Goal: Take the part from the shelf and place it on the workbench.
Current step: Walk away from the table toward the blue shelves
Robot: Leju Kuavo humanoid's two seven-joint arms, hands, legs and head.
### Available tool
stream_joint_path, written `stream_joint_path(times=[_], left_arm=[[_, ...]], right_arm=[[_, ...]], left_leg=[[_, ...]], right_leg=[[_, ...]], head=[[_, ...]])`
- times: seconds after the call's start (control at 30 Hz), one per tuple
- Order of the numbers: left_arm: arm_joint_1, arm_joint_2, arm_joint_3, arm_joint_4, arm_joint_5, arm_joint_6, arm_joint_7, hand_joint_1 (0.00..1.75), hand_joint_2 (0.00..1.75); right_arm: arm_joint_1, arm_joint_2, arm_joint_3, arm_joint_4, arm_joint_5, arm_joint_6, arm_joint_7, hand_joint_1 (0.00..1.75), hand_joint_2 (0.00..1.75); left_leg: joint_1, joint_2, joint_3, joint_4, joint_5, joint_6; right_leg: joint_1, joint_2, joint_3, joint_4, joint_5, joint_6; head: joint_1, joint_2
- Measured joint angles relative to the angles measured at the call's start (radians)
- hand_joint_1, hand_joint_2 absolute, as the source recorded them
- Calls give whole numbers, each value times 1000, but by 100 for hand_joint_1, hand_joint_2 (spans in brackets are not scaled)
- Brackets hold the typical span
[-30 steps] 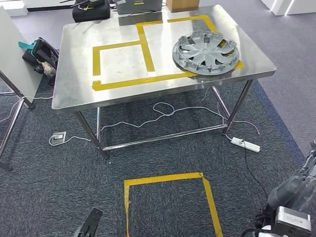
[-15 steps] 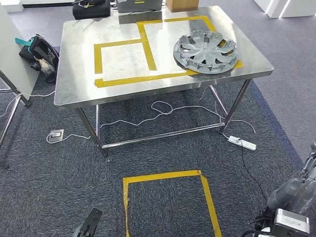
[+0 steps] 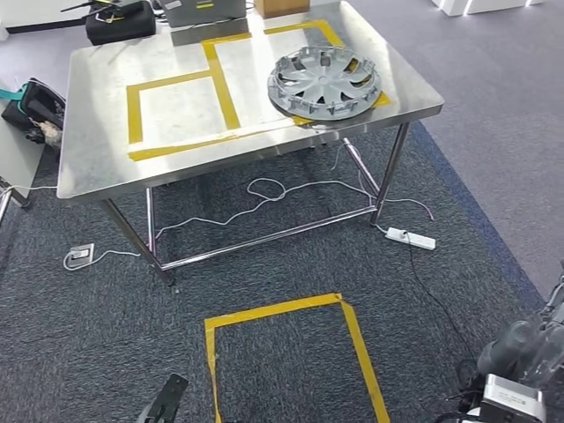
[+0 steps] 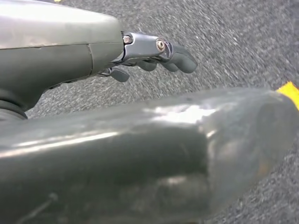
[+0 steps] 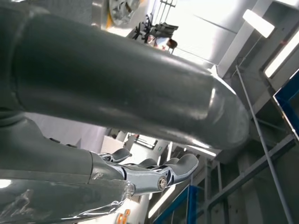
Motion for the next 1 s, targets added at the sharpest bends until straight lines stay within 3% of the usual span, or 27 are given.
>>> stream_joint_path(times=[0.03,0.1,0.17,0.2,0.27,0.33,0.4,0.47,0.5,0.53,0.6,0.67,0.7,0.77,0.83,0.93,0.97,1.0], left_arm=[[1,0,0,0,2,0,-4,0,0],[1,0,1,0,9,-1,-15,0,0],[0,0,6,0,19,-1,-24,0,0],[0,-1,10,0,24,-2,-27,0,0],[-1,-4,20,0,34,-9,-32,0,0],[-2,-6,26,0,38,-15,-39,0,0],[0,-8,28,0,31,-11,-46,0,0],[3,-9,28,0,22,3,-48,0,0],[3,-9,28,0,17,13,-48,0,0],[3,-10,28,0,12,23,-48,0,0],[2,-12,28,0,5,35,-48,0,0],[1,-14,28,0,0,41,-48,0,0],[1,-15,28,0,-2,43,-48,0,0],[0,-16,28,0,-7,48,-47,0,0],[-1,-16,28,0,-11,60,-43,0,0],[0,-17,27,0,-13,90,-7,0,0],[1,-17,27,0,-15,97,3,0,0],[2,-17,27,0,-17,101,8,0,0]], right_arm=[[0,0,0,0,0,-1,0,0,0],[0,0,0,0,0,-5,1,0,0],[0,0,0,-1,0,-9,2,0,0],[2,0,0,-1,1,-11,3,0,0],[7,0,0,-1,1,-13,3,0,0],[9,-2,1,-1,1,-14,4,0,0],[8,-3,2,-1,1,-15,6,0,0],[11,-4,3,-1,1,-15,7,0,0],[13,-4,3,-1,1,-15,7,0,0],[14,-4,3,-1,1,-16,7,0,0],[15,-4,3,-2,1,-16,7,0,0],[15,-4,4,-4,1,-16,8,0,0],[15,-4,5,-5,1,-16,8,0,0],[16,-4,5,-7,1,-16,9,0,0],[15,-4,5,-9,1,-17,9,0,0],[12,-4,10,-11,1,-17,12,0,0],[12,-4,12,-11,1,-17,13,0,0],[12,-4,14,-11,1,-17,15,0,0]], left_leg=[[0,-3,20,-32,22,5],[-1,-32,93,-161,80,17],[-1,-62,144,-258,102,23],[-2,-66,150,-273,101,24],[-2,-52,149,-279,104,30],[-2,-33,148,-285,109,42],[-4,-13,146,-286,111,51],[-8,10,144,-286,111,53],[-9,21,143,-285,112,54],[-9,31,143,-285,112,54],[-11,48,146,-283,111,51],[-16,61,147,-280,110,42],[-18,67,147,-278,111,36],[-17,77,145,-278,113,25],[-13,58,135,-252,88,15],[-10,9,61,-79,-12,6],[-10,4,36,-23,-33,6],[-10,2,24,4,-34,6]], right_leg=[[1,10,-2,0,2,1],[2,29,-4,1,5,6],[3,47,-12,4,8,15],[2,55,-16,3,10,22],[-3,62,-28,1,14,36],[-3,25,-50,36,-12,46],[-2,-20,-100,151,-80,52],[-2,-29,-148,267,-128,57],[-2,-31,-148,280,-127,58],[-2,-34,-128,252,-107,59],[-2,-61,-46,115,-50,57],[1,-87,10,15,-21,48],[3,-89,15,1,-19,42],[4,-70,9,2,-13,28],[1,-54,6,-1,-5,14],[-2,-29,-2,-2,4,0],[-1,-19,-5,-2,6,0],[-1,-8,-7,-2,8,0]], head=[[0,0],[0,0],[1,0],[1,0],[1,0],[7,0],[14,0],[14,0],[14,0],[14,0],[15,0],[13,0],[13,0],[12,0],[11,0],[10,0],[10,0],[9,0]])
